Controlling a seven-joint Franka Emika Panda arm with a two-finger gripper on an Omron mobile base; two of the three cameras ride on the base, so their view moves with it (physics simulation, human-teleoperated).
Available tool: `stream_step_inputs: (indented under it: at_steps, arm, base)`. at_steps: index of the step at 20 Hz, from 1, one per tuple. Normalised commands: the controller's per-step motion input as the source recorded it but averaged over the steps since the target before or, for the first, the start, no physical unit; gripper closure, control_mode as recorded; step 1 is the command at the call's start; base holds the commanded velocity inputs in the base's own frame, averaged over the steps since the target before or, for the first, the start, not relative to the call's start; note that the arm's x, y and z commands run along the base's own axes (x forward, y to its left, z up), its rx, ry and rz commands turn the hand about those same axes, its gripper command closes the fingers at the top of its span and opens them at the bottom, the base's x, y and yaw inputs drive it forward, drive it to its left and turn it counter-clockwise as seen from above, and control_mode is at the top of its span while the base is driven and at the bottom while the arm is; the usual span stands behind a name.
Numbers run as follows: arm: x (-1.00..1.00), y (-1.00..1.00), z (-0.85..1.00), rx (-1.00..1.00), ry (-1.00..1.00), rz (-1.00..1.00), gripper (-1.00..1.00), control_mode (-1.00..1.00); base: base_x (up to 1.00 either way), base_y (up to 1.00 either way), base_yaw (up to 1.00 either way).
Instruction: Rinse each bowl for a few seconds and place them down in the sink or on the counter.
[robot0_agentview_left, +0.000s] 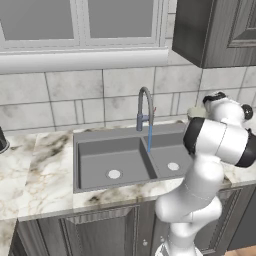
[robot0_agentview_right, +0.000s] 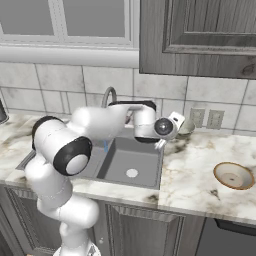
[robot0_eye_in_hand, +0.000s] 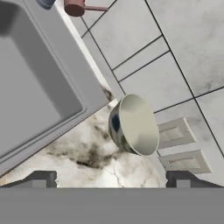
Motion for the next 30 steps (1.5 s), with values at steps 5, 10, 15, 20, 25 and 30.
stream_step_inputs:
  at_steps: [5, 10, 15, 20, 25, 30]
  arm:
    - [-0.31, -0.04, 0.21, 0.00, 0.06, -0.15, -1.00, -1.00]
    - [-0.33, -0.02, 0.10, 0.00, 0.08, -0.22, -1.00, -1.00]
    - [-0.25, -0.01, 0.16, 0.00, 0.07, -0.27, -1.00, -1.00]
    - [-0.03, 0.00, 0.45, 0.00, 0.09, -0.20, -1.00, -1.00]
    - [0.00, -0.06, 0.72, 0.03, 0.14, -0.10, -1.00, -1.00]
    - [0.00, -0.08, 0.61, 0.05, 0.16, -0.12, -1.00, -1.00]
  base:
    - [0.00, 0.00, 0.00]
    - [0.00, 0.00, 0.00]
    - [0.00, 0.00, 0.00]
    - [0.00, 0.00, 0.00]
    - [0.00, 0.00, 0.00]
    - [0.00, 0.00, 0.00]
